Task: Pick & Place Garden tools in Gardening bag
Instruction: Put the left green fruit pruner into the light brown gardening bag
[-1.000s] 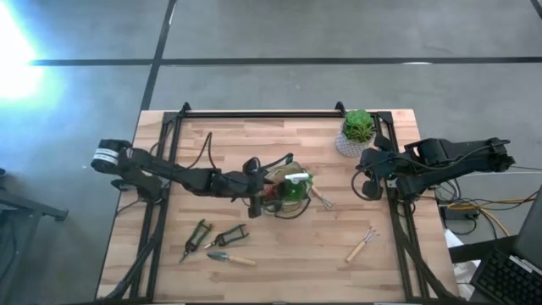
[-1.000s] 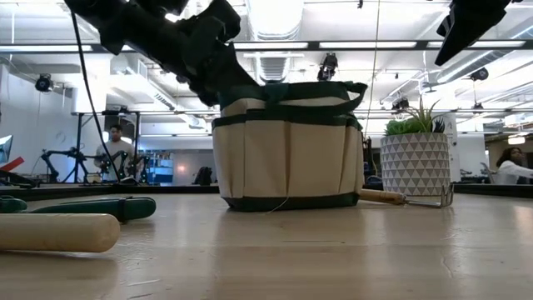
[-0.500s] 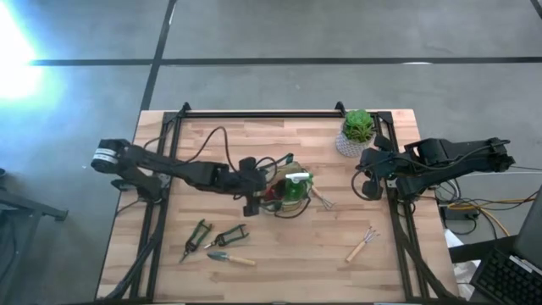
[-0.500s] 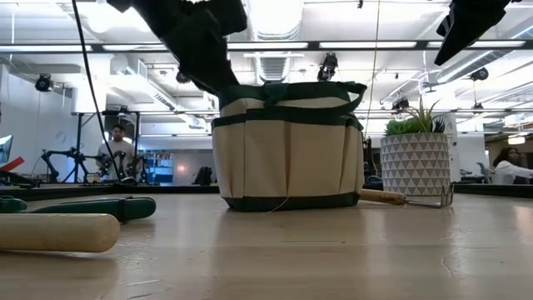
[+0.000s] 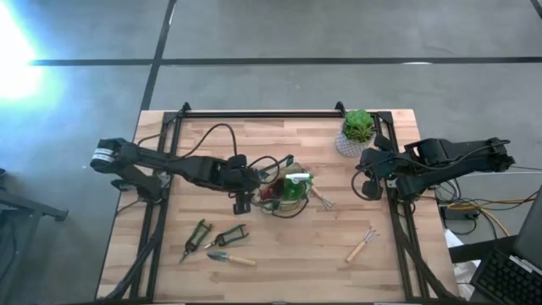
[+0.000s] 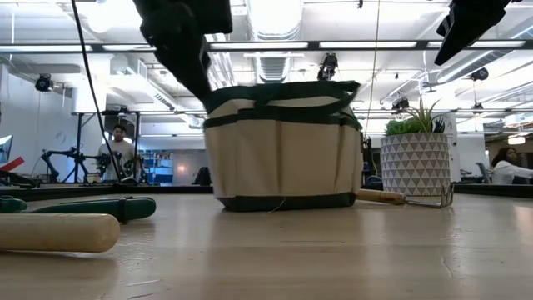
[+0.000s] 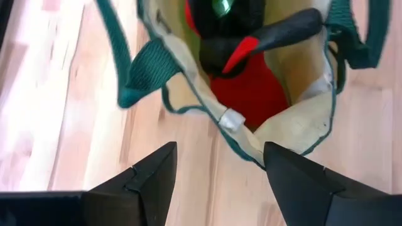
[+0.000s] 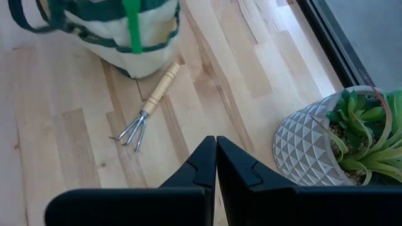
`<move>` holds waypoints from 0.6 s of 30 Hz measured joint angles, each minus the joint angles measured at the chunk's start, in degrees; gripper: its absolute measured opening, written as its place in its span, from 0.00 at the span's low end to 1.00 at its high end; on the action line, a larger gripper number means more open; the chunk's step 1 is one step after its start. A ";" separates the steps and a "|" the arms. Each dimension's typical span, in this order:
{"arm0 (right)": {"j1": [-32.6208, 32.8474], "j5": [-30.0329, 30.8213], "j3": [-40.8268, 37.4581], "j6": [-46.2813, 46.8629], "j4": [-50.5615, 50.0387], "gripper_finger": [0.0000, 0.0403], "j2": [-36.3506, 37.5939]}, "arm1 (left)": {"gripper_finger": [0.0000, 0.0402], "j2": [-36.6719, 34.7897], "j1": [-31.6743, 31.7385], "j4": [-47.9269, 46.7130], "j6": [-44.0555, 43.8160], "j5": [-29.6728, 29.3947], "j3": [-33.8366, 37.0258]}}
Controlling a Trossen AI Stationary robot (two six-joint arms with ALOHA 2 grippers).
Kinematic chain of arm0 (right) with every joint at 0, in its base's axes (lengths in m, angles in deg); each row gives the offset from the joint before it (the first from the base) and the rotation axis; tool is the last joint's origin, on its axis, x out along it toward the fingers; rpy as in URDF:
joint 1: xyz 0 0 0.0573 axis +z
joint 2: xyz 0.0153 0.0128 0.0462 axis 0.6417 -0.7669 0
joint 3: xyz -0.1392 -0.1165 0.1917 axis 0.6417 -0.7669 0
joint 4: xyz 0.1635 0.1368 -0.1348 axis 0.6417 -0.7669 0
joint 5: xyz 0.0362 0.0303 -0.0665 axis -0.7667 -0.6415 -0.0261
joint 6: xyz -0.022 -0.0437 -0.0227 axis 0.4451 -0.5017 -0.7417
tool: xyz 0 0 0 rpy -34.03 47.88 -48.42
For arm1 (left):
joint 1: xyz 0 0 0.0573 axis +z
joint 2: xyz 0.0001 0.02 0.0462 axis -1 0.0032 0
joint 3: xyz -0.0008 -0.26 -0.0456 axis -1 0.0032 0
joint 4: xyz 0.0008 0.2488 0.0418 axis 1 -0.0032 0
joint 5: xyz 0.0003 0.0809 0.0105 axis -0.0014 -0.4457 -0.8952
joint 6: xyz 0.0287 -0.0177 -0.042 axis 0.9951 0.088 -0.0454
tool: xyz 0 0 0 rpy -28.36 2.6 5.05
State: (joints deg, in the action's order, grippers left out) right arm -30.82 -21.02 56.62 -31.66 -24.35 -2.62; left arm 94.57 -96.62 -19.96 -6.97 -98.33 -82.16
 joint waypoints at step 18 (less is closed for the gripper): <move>0.00 0.02 0.00 0.42 0.05 0.02 0.00 | 0.59 -15.33 -3.07 3.26 0.24 -4.69 1.35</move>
State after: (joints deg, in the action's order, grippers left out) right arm -30.82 -21.00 56.62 -31.24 -24.30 -2.62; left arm 79.24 -99.69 -16.71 -6.73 -103.03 -80.81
